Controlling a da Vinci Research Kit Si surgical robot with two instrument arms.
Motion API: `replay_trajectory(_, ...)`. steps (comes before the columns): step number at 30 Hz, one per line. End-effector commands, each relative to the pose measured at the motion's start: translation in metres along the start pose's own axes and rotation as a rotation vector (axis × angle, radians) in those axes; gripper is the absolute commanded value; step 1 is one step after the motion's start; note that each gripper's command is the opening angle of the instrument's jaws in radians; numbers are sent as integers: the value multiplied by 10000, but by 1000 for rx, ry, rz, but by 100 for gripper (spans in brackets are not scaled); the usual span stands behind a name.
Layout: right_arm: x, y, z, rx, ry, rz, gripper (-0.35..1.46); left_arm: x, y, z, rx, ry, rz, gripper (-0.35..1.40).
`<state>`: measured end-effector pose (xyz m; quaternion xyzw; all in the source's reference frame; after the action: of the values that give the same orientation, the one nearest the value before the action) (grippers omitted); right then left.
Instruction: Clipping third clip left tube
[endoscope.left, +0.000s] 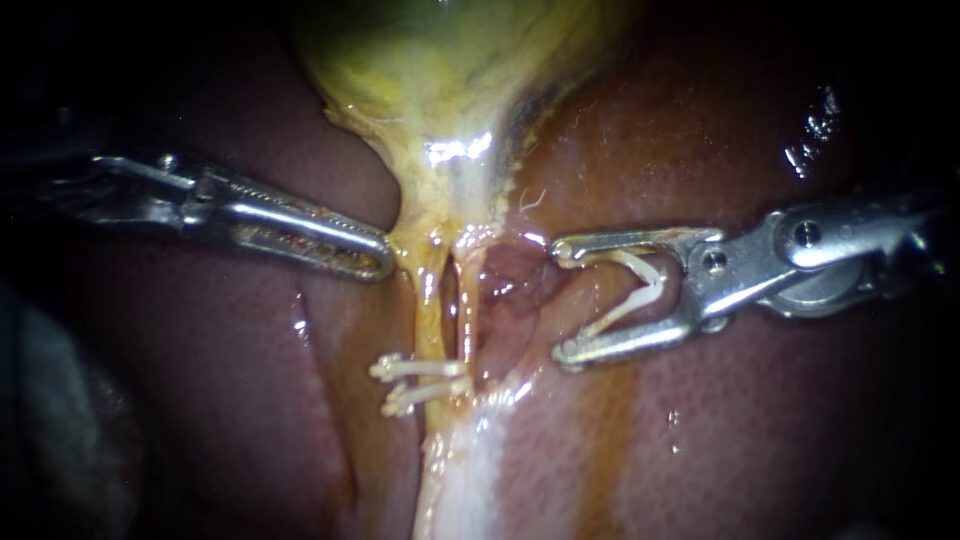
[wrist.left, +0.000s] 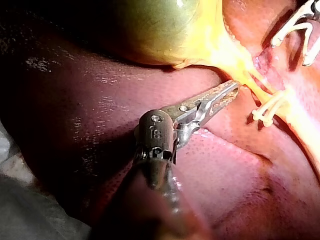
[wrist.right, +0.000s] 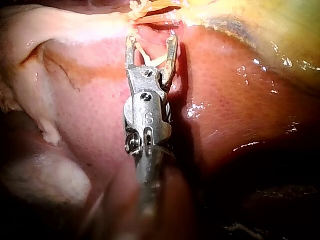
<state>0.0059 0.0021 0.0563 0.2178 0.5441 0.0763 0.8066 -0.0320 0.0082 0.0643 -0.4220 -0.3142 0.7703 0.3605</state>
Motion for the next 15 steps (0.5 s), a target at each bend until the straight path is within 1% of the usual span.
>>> replay_trajectory(1, 0, 0, 0, 0, 0, 0, 50, 2, 1, -4, -3, -1, 0, -35)
replay_trajectory(3, 0, 0, 0, 3, 0, 0, 50, 5, 1, -14, -11, -4, -1, -35)
replay_trajectory(5, 0, 0, 0, 3, 0, -1, 50, 9, 1, -26, -4, 0, -3, -35)
replay_trajectory(8, 0, 0, 0, 3, 0, 0, 50, 19, 3, -52, 8, 8, -10, -35)
replay_trajectory(10, 0, 0, 0, 6, 1, 0, 50, 22, 5, -64, 16, 13, -13, -35)
replay_trajectory(12, 0, 0, 0, 6, 1, 0, 50, 24, 7, -73, 23, 17, -15, -35)
replay_trajectory(15, 2, 0, 2, 14, -2, 0, 50, 22, 11, -77, 23, 17, -16, -35)
